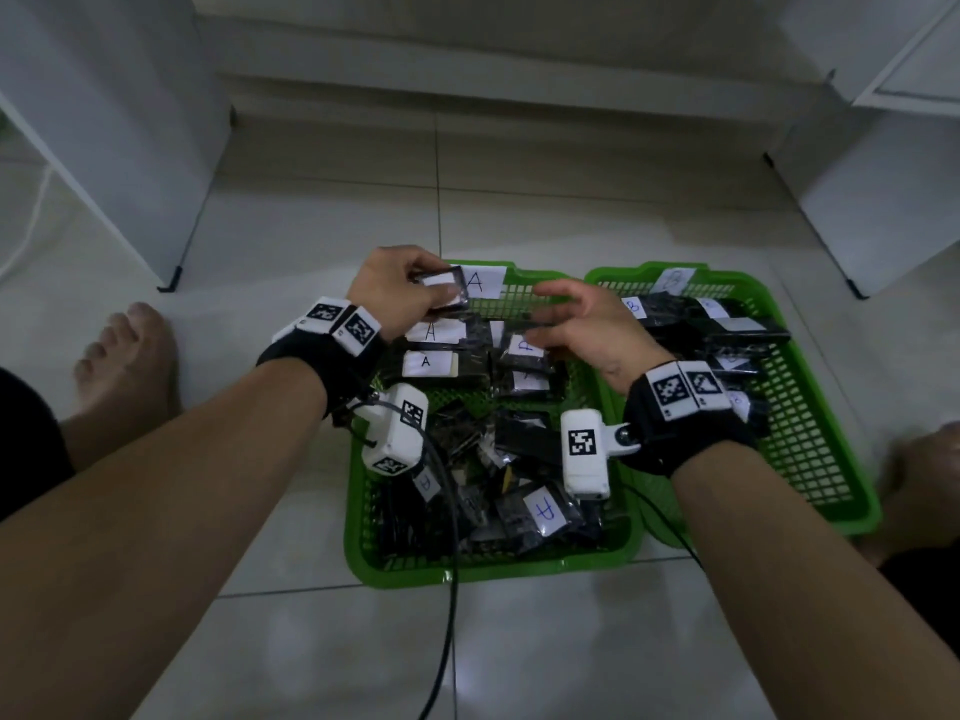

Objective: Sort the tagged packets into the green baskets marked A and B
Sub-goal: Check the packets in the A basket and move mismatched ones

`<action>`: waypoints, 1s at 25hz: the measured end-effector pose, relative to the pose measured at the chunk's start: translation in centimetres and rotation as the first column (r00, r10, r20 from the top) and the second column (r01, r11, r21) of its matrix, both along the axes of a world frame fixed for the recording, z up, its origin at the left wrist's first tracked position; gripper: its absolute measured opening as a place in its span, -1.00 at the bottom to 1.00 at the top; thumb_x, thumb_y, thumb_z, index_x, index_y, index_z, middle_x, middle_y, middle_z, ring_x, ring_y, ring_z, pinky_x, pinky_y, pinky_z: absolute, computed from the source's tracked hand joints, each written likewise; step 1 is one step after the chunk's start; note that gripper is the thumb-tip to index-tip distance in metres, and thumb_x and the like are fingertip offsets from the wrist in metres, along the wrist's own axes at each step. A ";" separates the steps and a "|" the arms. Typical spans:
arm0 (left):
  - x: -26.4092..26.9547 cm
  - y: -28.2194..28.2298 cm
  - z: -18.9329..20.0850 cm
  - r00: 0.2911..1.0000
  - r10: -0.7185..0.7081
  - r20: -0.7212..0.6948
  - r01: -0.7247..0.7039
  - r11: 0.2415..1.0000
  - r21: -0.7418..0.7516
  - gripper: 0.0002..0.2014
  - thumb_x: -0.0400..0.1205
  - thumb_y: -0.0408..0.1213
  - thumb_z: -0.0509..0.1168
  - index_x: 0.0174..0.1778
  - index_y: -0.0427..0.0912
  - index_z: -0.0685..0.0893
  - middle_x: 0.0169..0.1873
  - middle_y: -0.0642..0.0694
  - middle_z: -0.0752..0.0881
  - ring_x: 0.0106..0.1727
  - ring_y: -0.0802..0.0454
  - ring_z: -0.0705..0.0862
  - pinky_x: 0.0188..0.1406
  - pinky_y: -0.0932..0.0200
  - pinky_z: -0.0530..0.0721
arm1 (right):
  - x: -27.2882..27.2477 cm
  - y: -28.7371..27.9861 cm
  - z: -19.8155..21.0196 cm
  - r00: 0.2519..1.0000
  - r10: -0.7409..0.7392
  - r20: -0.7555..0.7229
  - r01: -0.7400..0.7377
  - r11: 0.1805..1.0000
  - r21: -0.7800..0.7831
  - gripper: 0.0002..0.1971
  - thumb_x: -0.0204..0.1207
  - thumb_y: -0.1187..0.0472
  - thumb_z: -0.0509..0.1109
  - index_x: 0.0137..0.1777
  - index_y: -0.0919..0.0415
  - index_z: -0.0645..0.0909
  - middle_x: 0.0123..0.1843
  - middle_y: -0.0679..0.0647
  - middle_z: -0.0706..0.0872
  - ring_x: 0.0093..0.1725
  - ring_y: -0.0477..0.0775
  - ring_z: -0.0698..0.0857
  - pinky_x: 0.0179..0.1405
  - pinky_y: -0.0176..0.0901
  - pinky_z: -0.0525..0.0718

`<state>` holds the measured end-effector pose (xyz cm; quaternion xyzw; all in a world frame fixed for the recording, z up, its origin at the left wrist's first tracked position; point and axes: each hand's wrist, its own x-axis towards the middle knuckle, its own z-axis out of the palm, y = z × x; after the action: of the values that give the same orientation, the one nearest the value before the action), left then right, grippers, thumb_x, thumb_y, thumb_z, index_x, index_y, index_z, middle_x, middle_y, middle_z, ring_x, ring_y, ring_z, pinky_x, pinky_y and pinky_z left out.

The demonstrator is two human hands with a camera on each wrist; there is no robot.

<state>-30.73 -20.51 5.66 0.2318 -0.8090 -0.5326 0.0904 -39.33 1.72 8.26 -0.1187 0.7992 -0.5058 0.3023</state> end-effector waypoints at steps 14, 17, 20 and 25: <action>1.5 -1.6 -2.4 0.997 0.024 0.079 -0.040 0.975 0.219 -0.59 0.30 -0.04 0.58 0.08 0.02 0.82 -0.05 -0.04 0.87 0.01 -0.08 0.85 0.22 -0.12 0.76 | -2.2 -5.7 -2.5 0.934 -0.119 -0.337 0.254 0.885 0.391 -0.81 0.50 0.39 0.50 0.09 0.28 0.81 0.11 0.10 0.85 0.06 0.10 0.82 -0.10 -0.23 0.73; 1.4 -1.6 -2.5 0.997 0.015 0.072 -0.029 0.980 0.196 -0.55 0.28 0.02 0.57 0.09 0.03 0.82 -0.05 -0.01 0.87 0.01 -0.04 0.84 0.23 -0.10 0.75 | -2.5 -5.7 -3.0 0.918 -0.053 -0.392 0.245 0.854 0.458 -0.81 0.50 0.39 0.53 0.09 0.26 0.84 0.14 0.10 0.85 0.13 0.08 0.82 -0.05 -0.32 0.64; 1.4 -1.7 -2.7 0.997 0.023 0.077 -0.041 0.971 0.237 -0.56 0.27 -0.01 0.57 0.08 0.02 0.82 -0.04 -0.02 0.87 0.01 -0.08 0.85 0.22 -0.11 0.75 | -2.3 -5.5 -3.4 0.856 0.063 -0.513 0.217 0.856 0.469 -0.84 0.44 0.40 0.55 -0.01 0.27 0.86 0.04 0.11 0.87 0.06 0.08 0.82 0.03 -0.30 0.68; 1.2 -1.7 -2.0 0.996 0.061 0.063 -0.078 0.946 0.313 -0.76 0.55 -0.46 0.44 0.08 -0.11 0.82 -0.01 -0.20 0.82 0.03 -0.22 0.80 0.21 -0.22 0.75 | -2.5 -5.5 -3.8 0.854 0.239 -0.462 0.077 0.820 0.567 -0.81 0.49 0.40 0.50 -0.01 0.18 0.89 0.00 0.06 0.89 -0.01 0.02 0.83 -0.03 -0.39 0.62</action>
<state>-29.55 -22.16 3.62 0.2854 -0.7070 -0.6452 0.0496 -41.81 -3.76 4.42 -0.1892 0.9573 -0.1814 0.1217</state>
